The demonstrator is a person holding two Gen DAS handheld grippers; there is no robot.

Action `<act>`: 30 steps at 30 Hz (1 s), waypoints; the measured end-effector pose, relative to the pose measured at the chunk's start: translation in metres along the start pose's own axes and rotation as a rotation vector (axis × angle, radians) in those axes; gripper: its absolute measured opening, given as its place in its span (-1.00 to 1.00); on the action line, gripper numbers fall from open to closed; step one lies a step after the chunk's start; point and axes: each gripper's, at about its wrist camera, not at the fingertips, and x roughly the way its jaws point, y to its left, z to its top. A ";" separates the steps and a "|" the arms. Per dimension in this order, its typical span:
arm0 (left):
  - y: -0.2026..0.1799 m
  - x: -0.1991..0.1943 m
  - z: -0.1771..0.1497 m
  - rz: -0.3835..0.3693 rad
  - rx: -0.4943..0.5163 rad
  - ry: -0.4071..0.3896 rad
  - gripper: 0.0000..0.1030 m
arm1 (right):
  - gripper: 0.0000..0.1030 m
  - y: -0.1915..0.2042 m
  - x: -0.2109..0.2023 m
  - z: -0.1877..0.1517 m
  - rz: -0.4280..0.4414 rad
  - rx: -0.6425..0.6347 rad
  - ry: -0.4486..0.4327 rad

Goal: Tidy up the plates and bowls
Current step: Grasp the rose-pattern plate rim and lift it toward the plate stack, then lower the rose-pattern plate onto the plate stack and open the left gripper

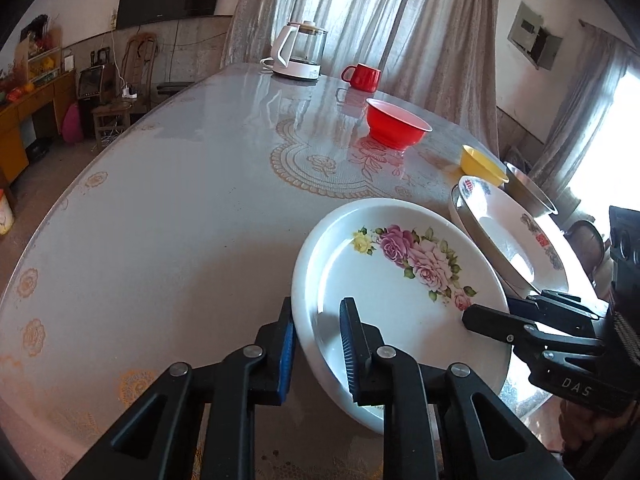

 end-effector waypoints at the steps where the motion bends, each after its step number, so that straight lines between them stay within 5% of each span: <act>1: 0.000 -0.001 0.000 -0.006 -0.005 -0.004 -0.59 | -0.53 -0.002 -0.002 0.001 0.011 0.006 -0.010; 18: -0.049 -0.015 0.038 -0.128 0.060 -0.129 -0.60 | -0.69 -0.046 -0.056 0.007 0.041 0.172 -0.176; 30: -0.136 0.023 0.075 -0.224 0.203 -0.124 -0.60 | -0.70 -0.110 -0.094 -0.003 -0.105 0.336 -0.245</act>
